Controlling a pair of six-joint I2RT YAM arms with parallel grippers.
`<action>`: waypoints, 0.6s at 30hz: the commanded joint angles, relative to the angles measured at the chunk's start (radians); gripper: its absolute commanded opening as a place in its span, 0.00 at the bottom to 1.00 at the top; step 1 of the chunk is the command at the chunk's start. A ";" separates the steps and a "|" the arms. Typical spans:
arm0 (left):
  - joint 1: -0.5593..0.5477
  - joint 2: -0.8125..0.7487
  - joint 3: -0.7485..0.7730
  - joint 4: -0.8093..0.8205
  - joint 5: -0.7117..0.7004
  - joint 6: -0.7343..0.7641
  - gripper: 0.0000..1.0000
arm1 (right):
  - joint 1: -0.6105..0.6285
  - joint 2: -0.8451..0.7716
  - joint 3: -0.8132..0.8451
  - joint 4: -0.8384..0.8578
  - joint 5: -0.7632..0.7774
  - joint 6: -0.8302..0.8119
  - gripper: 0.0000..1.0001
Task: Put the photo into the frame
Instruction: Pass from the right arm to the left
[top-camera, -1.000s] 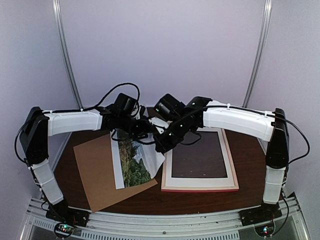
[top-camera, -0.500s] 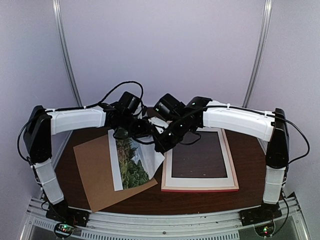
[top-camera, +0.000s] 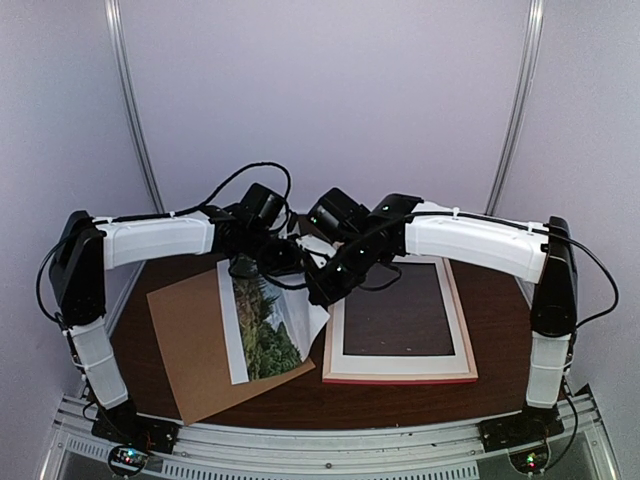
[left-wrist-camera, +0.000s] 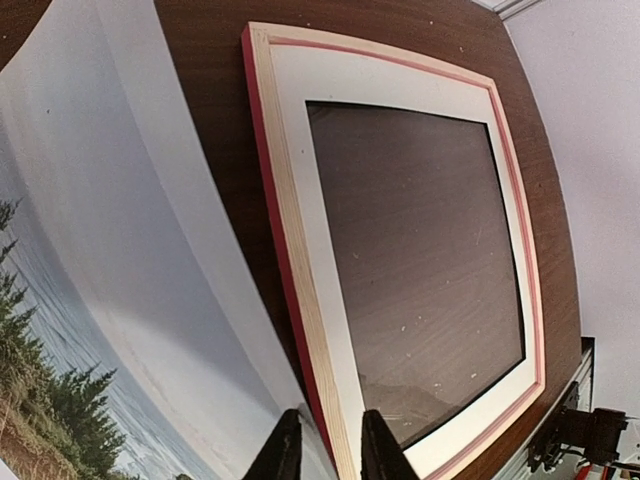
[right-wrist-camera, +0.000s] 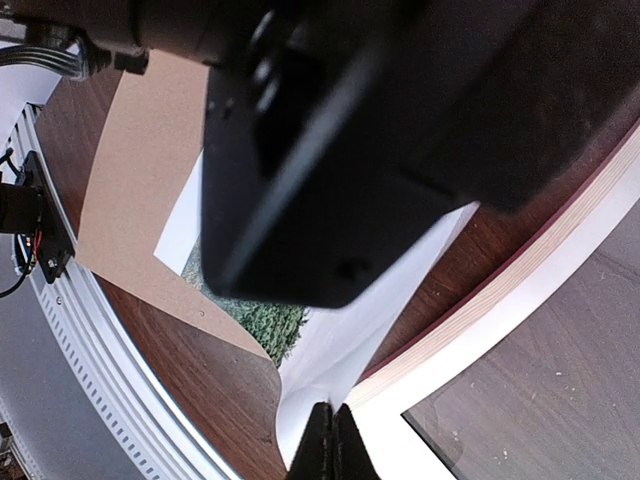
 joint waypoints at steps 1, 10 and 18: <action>-0.003 0.018 0.033 0.001 0.003 0.013 0.20 | 0.004 0.015 -0.006 0.019 -0.013 0.006 0.00; -0.004 0.028 0.040 0.001 0.011 0.002 0.08 | 0.006 0.022 -0.009 0.034 -0.032 0.020 0.08; -0.004 0.011 0.049 0.001 0.014 0.005 0.02 | 0.002 -0.028 -0.050 0.065 -0.020 0.031 0.43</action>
